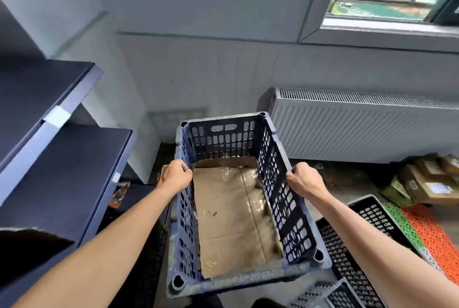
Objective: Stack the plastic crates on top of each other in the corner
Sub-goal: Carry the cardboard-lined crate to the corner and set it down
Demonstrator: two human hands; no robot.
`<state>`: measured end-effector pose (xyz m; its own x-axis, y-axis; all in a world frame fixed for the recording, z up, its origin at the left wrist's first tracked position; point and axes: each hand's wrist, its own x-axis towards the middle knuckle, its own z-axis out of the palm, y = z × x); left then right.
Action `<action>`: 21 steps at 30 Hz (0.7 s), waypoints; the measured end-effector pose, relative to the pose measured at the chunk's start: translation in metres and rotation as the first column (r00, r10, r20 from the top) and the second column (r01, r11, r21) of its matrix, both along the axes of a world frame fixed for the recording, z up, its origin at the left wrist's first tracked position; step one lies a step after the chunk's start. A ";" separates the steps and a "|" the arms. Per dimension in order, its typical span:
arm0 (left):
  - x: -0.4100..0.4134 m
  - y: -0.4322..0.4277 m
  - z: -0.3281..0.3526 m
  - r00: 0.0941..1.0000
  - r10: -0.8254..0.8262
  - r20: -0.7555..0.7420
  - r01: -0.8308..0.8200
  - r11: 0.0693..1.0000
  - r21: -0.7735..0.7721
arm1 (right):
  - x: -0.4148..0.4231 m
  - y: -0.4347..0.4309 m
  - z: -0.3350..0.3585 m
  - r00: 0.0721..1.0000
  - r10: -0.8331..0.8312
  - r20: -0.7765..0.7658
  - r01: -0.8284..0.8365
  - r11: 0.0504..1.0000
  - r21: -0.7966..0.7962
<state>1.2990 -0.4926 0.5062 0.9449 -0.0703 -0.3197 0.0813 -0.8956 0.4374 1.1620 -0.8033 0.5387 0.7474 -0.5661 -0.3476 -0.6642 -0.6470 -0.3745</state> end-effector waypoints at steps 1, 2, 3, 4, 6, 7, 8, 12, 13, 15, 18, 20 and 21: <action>0.012 -0.002 0.001 1.000 -0.007 -0.001 0.007 1.000 0.006 | 0.012 -0.001 0.000 1.000 -0.005 0.002 0.005 1.000 0.006; 0.023 -0.003 0.001 1.000 -0.006 -0.004 0.006 1.000 0.008 | 0.023 -0.001 0.001 1.000 -0.010 0.004 0.010 1.000 0.016; 0.034 -0.004 0.000 1.000 0.001 -0.007 -0.001 1.000 0.008 | 0.035 -0.002 0.002 1.000 -0.002 0.003 0.002 1.000 0.015; 0.045 -0.006 -0.001 1.000 0.010 -0.011 -0.010 1.000 0.007 | 0.046 -0.003 0.003 1.000 0.004 0.002 -0.005 1.000 0.016; 0.063 -0.010 -0.003 1.000 0.021 -0.019 -0.021 1.000 0.004 | 0.066 -0.005 0.005 0.999 0.034 0.006 -0.034 0.999 0.006; 0.071 -0.012 -0.005 0.999 0.029 -0.022 -0.029 1.000 0.004 | 0.077 -0.007 0.004 0.999 0.053 0.007 -0.053 0.999 -0.002; 0.080 -0.015 -0.008 0.999 0.042 -0.027 -0.042 0.999 0.005 | 0.089 -0.010 0.003 0.998 0.068 0.005 -0.068 0.998 -0.005; 0.111 -0.029 -0.017 0.993 0.113 -0.036 -0.113 0.994 0.007 | 0.142 -0.032 -0.011 0.991 0.135 -0.018 -0.134 0.991 0.020; 0.119 -0.034 -0.018 0.990 0.134 -0.035 -0.134 0.991 0.012 | 0.159 -0.040 -0.015 0.986 0.163 -0.028 -0.162 0.986 0.029; 0.132 -0.043 -0.020 0.982 0.182 -0.041 -0.181 0.983 0.023 | 0.192 -0.054 -0.021 0.970 0.234 -0.059 -0.231 0.972 0.048; 0.151 -0.055 -0.021 0.957 0.288 -0.046 -0.287 0.957 0.033 | 0.247 -0.075 -0.026 0.935 0.343 -0.088 -0.339 0.939 0.053; 0.156 -0.060 -0.019 0.944 0.326 -0.048 -0.325 0.946 0.017 | 0.271 -0.081 -0.024 0.916 0.391 -0.093 -0.388 0.921 0.041; 0.160 -0.064 -0.019 0.934 0.355 -0.046 -0.355 0.935 0.005 | 0.288 -0.084 -0.024 0.900 0.427 -0.088 -0.426 0.904 0.031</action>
